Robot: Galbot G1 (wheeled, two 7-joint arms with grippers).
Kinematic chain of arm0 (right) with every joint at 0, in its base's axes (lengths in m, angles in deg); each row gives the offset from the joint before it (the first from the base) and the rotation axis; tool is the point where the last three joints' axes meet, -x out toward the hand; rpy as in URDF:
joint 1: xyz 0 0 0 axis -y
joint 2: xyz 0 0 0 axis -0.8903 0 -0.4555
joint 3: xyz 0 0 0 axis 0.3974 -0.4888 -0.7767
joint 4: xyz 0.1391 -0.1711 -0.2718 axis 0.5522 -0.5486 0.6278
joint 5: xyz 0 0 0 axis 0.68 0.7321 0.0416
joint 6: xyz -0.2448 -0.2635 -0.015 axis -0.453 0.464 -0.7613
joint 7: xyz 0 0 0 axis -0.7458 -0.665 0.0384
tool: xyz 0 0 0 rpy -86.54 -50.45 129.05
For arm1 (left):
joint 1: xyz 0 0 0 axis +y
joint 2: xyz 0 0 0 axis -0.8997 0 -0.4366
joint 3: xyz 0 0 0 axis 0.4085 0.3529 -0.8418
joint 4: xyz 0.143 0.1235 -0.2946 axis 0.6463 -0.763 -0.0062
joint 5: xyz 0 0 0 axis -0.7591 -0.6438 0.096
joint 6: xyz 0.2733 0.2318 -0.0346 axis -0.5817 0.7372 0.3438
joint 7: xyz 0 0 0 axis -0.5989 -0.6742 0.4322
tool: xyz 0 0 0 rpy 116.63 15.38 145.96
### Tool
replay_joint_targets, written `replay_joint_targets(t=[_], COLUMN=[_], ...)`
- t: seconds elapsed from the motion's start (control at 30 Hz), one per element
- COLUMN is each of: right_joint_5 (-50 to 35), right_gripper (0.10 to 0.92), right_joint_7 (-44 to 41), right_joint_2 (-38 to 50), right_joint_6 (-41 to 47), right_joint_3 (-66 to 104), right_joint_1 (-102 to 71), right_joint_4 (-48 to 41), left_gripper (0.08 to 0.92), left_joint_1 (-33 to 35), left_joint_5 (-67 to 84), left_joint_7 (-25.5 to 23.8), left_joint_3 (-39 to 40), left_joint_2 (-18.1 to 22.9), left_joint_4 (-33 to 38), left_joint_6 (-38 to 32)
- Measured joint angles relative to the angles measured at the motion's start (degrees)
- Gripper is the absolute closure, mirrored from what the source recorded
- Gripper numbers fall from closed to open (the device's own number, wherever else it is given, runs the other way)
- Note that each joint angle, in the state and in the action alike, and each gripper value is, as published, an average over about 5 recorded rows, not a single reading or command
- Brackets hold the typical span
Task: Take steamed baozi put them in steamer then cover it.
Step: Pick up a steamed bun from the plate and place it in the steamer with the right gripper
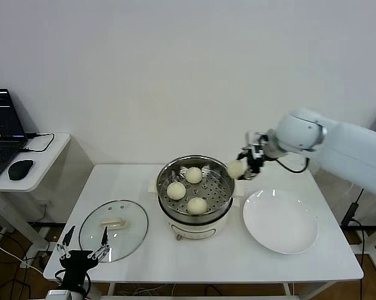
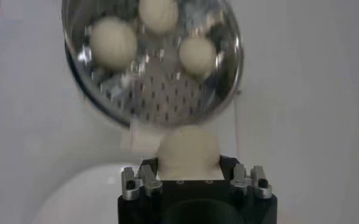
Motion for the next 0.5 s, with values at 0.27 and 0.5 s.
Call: replay_joint_targets(t=[0.27,0.5], right_joint_5=[-2.3,-1.2], right_gripper=[0.397,0.397], right_joint_7=[2.6,3.8], right_joint_2=[-7.8,-12.0], right_joint_6=[2.7,3.6], right_joint_3=[-2.0,-2.5], right_joint_1=[-1.6,-4.5], right_joint_4=[-3.8,-8.3], left_gripper=[0.177,0.177], left_joint_1=[0.2,-0.1], left_joint_5=[0.4,0.7], left_joint_7=[0.0,0.0], left_joint_3=[-1.0,-1.4], left_joint_2=[0.3,0.2], left_joint_4=[0.2,-0.1], left_joint_6=[-0.1,-0.1])
